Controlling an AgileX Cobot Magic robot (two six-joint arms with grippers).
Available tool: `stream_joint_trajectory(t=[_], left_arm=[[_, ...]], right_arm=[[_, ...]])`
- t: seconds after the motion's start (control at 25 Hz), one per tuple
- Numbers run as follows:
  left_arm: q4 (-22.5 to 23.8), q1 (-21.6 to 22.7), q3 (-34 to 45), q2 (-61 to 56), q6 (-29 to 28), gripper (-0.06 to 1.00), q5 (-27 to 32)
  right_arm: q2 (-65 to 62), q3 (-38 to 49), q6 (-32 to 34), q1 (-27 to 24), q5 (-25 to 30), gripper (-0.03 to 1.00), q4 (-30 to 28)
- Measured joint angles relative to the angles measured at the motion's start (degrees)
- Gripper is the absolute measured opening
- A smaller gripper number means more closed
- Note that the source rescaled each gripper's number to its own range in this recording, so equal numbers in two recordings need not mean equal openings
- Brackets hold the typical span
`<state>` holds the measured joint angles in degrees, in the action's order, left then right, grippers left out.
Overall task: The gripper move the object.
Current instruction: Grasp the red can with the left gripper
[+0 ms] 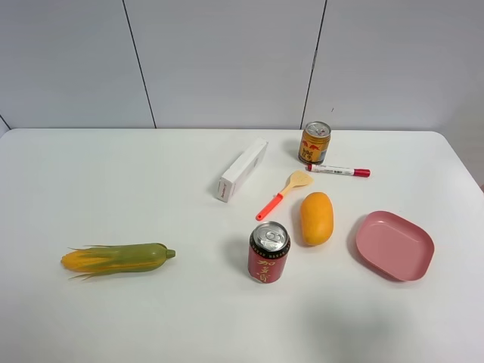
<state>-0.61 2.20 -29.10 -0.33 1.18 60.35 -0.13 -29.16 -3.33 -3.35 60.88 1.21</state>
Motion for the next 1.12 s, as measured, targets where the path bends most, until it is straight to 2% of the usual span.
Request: stream_joint_trajectory(t=[0.04, 1.12], left_arm=[[0.0, 0.0, 0.0, 0.0, 0.0, 0.82, 0.0], [0.0, 0.0, 0.0, 0.0, 0.0, 0.82, 0.0]], right_arm=[[0.0, 0.0, 0.0, 0.0, 0.0, 1.0, 0.0], [0.0, 0.0, 0.0, 0.0, 0.0, 1.0, 0.0]])
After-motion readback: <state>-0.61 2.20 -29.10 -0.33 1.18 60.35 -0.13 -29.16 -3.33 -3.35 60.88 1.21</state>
